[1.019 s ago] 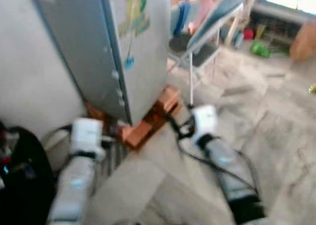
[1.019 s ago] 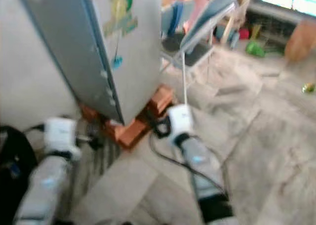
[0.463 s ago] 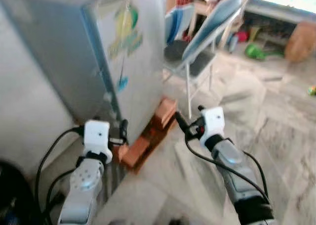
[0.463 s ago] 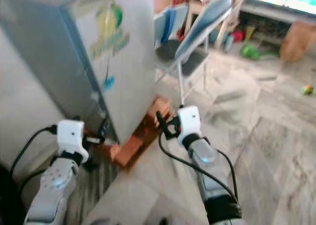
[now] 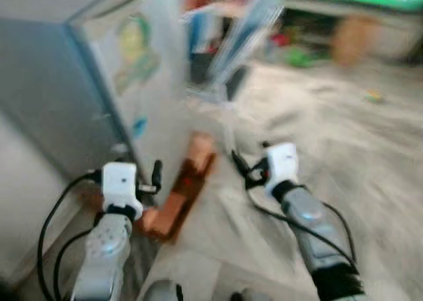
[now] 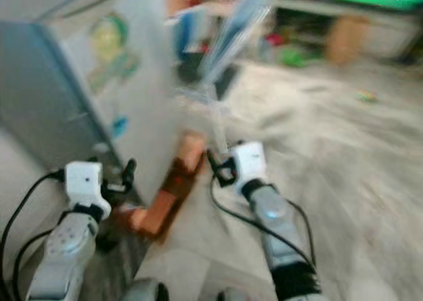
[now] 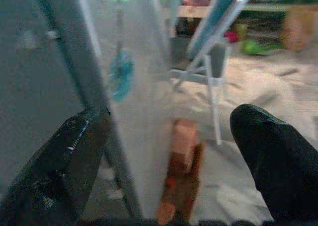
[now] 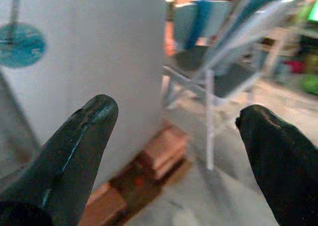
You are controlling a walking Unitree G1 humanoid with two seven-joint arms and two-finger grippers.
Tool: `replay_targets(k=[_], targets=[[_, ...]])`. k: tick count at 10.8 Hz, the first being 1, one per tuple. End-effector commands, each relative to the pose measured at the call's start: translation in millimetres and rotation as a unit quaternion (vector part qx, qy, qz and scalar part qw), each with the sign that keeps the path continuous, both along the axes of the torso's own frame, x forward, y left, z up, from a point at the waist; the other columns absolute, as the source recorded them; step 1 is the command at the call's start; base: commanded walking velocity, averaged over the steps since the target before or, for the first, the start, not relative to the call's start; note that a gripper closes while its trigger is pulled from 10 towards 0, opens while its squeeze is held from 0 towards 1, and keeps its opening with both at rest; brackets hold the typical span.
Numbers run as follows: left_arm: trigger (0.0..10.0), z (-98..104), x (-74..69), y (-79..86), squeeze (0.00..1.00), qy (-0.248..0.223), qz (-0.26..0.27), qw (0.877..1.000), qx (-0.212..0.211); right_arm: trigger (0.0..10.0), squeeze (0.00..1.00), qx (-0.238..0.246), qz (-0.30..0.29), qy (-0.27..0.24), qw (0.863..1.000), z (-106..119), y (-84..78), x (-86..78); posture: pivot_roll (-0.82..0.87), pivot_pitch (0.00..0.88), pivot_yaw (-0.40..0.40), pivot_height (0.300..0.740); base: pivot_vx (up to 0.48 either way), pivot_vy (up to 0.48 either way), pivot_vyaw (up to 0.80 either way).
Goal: Restocking fridge
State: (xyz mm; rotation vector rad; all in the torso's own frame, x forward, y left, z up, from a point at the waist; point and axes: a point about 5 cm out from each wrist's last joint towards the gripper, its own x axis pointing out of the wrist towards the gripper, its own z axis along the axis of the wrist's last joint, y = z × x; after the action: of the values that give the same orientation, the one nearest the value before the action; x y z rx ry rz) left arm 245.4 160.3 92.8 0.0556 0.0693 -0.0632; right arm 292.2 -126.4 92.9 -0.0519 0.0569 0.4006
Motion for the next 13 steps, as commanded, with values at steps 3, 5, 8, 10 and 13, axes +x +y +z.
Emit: replay_targets(k=[3,5,8,10,13], targets=[[10.0,3,-0.9,4.7,0.0,-0.008,0.004,1.0,0.023,10.0,0.0,0.009,0.007,0.003,1.0,0,8.1,-2.3,0.1,0.096,0.009,0.74,0.0,0.16,-0.14],[10.0,7,-0.8,3.8,0.0,-0.016,-0.003,1.0,0.022,10.0,0.0,0.009,0.006,0.002,1.0,0,8.5,-1.8,0.1,0.098,0.009,0.74,0.0,0.0,0.0],[10.0,7,-3.0,1.7,0.0,-0.016,-0.021,1.0,0.011,10.0,0.0,0.008,0.003,0.012,1.0,-2,8.9,-2.7,0.1,0.101,0.005,0.74,0.0,0.0,-0.53],[10.0,7,-4.2,0.7,0.0,-0.017,-0.025,0.999,0.01,10.0,0.0,0.007,0.003,0.011,1.0,-2,8.0,-5.7,0.1,0.104,0.005,0.74,0.0,0.0,-0.8],[10.0,7,-6.0,-2.7,0.0,-0.019,-0.036,0.999,0.008,10.0,0.0,0.009,0.001,0.011,1.0,-1,7.4,-7.3,0.1,0.108,0.006,0.74,0.344,0.0,0.0]])
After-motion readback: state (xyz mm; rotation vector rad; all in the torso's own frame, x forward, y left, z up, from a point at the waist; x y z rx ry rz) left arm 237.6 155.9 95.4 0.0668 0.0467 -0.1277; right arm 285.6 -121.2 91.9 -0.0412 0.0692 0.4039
